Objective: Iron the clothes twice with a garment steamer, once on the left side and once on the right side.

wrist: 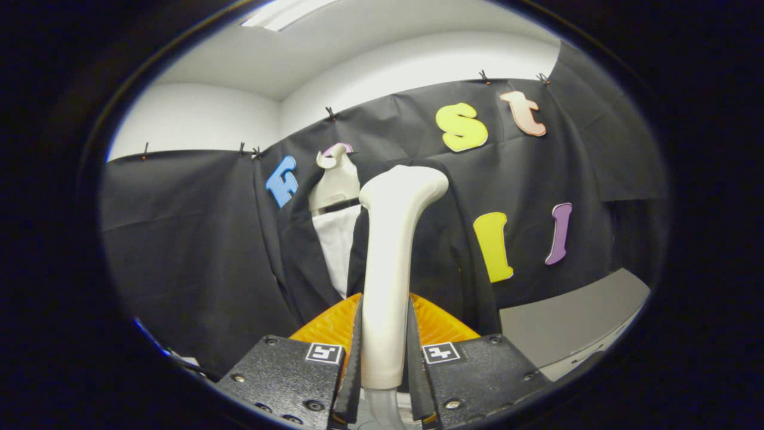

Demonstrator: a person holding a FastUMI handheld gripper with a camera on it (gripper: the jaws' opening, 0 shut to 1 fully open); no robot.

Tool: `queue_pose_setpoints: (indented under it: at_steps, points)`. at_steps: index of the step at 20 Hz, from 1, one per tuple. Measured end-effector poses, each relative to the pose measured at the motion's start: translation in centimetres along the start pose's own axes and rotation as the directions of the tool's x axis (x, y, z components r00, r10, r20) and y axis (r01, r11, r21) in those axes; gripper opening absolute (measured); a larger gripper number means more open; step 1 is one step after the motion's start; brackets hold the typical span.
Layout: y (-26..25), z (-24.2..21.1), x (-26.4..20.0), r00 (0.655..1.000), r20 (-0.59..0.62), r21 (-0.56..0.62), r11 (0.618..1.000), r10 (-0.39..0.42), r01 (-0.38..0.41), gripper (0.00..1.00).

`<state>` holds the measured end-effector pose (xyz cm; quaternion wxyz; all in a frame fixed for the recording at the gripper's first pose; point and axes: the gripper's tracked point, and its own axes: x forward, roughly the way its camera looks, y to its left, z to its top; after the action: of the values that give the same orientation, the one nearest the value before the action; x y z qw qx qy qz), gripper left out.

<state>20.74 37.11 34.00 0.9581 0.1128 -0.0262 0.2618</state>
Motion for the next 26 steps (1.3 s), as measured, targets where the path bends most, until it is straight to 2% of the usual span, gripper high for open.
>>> queue_pose_setpoints:
  at_steps: [14,26]
  points:
    - [-1.1,-8.5,0.7,0.985,-0.165,0.021,0.998,-0.047,0.051,0.36]
    - [-1.5,-17.6,-0.8,0.944,-0.327,0.013,0.998,-0.050,0.058,0.36]
